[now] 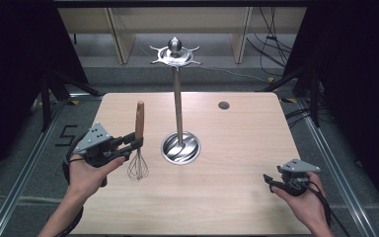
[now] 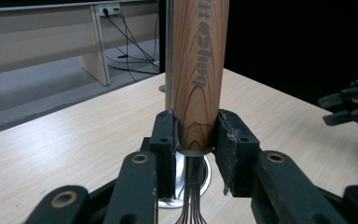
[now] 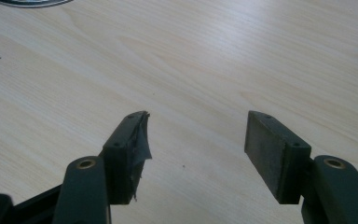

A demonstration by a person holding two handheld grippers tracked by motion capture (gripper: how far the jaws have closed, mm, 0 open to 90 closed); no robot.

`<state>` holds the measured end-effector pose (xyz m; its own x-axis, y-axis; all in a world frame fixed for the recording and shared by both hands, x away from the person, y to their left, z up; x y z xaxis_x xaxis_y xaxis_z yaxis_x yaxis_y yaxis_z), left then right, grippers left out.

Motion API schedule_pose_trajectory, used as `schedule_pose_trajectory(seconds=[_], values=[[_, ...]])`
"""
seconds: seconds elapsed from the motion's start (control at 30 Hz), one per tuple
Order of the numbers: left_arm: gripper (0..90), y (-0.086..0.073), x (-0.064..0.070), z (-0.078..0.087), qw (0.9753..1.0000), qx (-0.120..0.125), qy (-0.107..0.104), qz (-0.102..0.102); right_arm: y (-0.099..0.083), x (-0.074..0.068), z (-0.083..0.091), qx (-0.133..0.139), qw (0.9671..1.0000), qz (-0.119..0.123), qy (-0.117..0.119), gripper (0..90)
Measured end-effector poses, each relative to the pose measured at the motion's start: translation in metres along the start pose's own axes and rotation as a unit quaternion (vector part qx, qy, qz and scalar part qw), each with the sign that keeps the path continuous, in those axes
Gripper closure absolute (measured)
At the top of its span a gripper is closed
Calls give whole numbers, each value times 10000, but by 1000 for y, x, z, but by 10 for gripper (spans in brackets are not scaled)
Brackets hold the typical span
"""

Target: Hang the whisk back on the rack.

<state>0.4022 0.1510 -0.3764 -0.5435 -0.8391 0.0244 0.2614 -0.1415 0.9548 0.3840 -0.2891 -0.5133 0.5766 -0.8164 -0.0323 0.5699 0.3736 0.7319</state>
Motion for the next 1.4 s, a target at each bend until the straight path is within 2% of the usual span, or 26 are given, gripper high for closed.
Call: schedule_pose_trajectory(seconds=[0.07,0.1,0.2,0.37,0.47,0.57,0.6,0.63,0.67,0.73,0.77,0.87,1.13,1.3,1.4], values=[[691,1,-1,0,10000,15,31,38,0,0,0,-1,10000,-4,6,401],[691,2,-1,0,10000,16,48,36,2,2,-1,67,9997,215,14,401],[691,4,-2,1,9999,21,117,68,1,2,-1,53,9998,173,9,401],[691,9,-2,2,9999,72,126,66,0,0,1,-34,10000,-43,-62,401],[691,15,-1,3,9998,124,137,-19,0,2,1,3,9999,72,-85,401],[691,17,0,3,9998,132,124,-10,0,2,1,-19,9999,68,-82,401],[691,19,0,3,9998,142,137,13,2,3,-1,67,9997,219,5,401],[691,19,0,3,9998,142,137,13,2,3,-1,67,9997,219,5,401],[691,21,0,3,9998,152,146,20,0,0,0,0,10000,8,-11,401],[691,21,0,2,9998,159,154,22,0,0,0,0,10000,6,-5,401],[691,22,0,2,9997,162,167,42,0,2,1,11,9999,60,-98,401],[691,24,0,2,9996,164,202,61,0,1,1,-11,10000,1,-89,401],[690,33,2,2,9995,193,237,110,1,2,1,26,9999,89,-92,401],[691,37,3,1,9994,213,237,96,0,1,2,-7,10000,7,-90,401],[691,40,3,1,9994,211,268,93,1,2,1,24,9999,68,-92,401]])
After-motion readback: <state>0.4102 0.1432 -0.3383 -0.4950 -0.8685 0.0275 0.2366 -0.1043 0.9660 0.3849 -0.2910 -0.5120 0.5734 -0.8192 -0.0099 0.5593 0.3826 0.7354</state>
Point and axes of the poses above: each handheld gripper's, and its own axes: z roughly backward along the jaws, y roughly out of its top, x roughly to its right, the point moved 8 cm from there along -z, roughly forward along the jaws, and after that the axes turned 10 degrees about y, right-handed, at the moved point
